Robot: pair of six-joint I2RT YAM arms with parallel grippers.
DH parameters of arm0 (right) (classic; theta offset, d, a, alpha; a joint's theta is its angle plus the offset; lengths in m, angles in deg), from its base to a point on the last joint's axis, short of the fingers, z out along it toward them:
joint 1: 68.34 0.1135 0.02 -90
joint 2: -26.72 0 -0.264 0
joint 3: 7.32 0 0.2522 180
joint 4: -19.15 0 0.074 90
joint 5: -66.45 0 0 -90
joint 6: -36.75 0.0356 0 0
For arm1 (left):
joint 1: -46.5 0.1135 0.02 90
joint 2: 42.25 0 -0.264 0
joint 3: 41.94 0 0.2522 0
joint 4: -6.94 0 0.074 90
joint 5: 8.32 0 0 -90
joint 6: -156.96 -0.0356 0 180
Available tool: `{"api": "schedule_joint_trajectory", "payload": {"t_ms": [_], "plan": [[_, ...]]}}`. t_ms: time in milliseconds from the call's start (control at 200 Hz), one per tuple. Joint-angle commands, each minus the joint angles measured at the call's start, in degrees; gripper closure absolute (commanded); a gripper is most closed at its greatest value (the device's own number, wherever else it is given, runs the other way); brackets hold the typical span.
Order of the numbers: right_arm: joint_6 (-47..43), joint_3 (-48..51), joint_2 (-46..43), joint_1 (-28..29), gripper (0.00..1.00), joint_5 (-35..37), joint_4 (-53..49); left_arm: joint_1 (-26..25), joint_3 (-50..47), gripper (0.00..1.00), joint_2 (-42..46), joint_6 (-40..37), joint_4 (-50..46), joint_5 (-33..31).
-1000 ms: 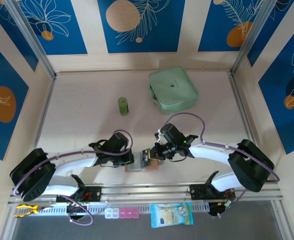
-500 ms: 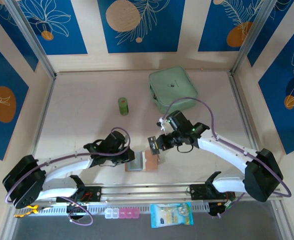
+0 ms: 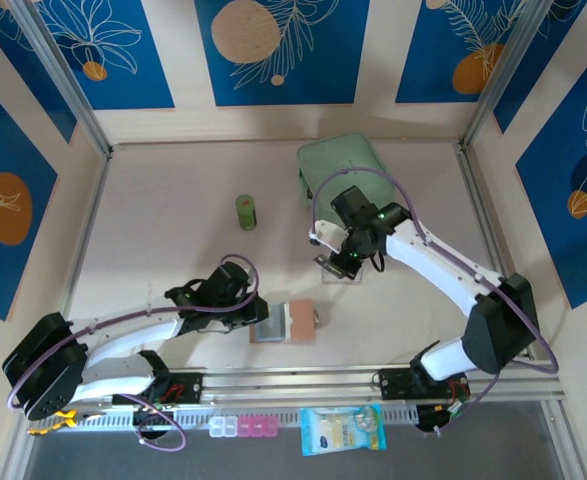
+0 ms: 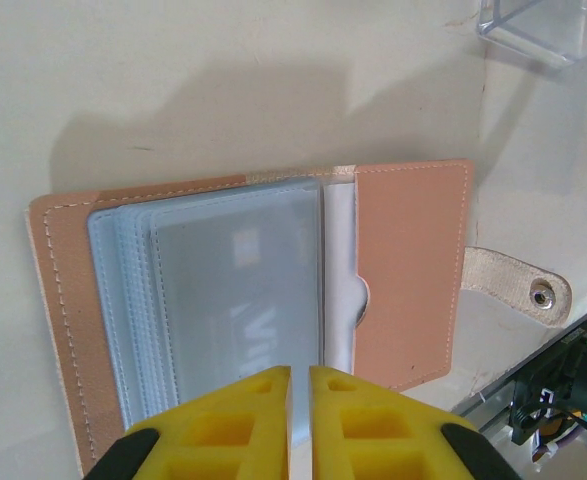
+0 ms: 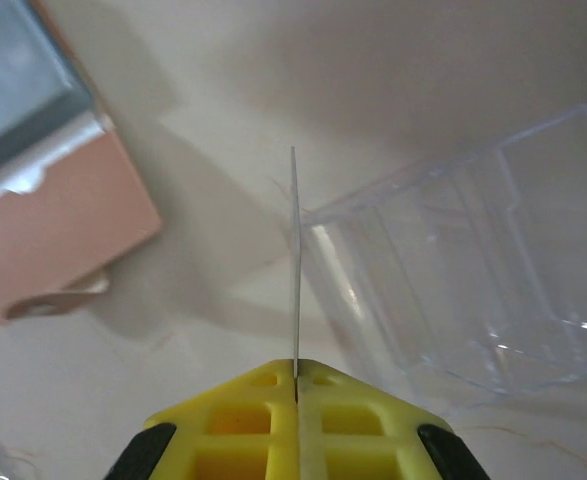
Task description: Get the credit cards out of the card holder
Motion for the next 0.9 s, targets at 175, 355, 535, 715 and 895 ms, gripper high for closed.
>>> {"api": "schedule_joint_trajectory", "payload": {"t_ms": [175,355,535,715,895], "plan": [[-14.15,-7.28,7.25,-1.80,1.00,4.86,-7.26,-0.39,-0.76,0.88,0.17,-0.40,-0.01,0.12],[-15.57,-9.62,10.54,-3.32,1.00,5.40,-7.26,-0.29,-1.37,0.88,-1.02,-0.44,1.90,1.15],[-17.08,-10.59,12.92,-4.56,1.00,6.29,-7.11,-0.23,-1.91,0.88,-2.49,-0.48,3.80,2.05],[-18.53,-10.60,14.78,-5.19,1.00,5.90,-6.65,-0.23,-1.45,0.88,-4.33,-0.68,5.30,3.09],[-19.03,-10.76,16.76,-5.00,1.00,3.64,-7.14,-0.14,-0.60,0.88,-6.02,-1.06,5.89,3.72]]}}
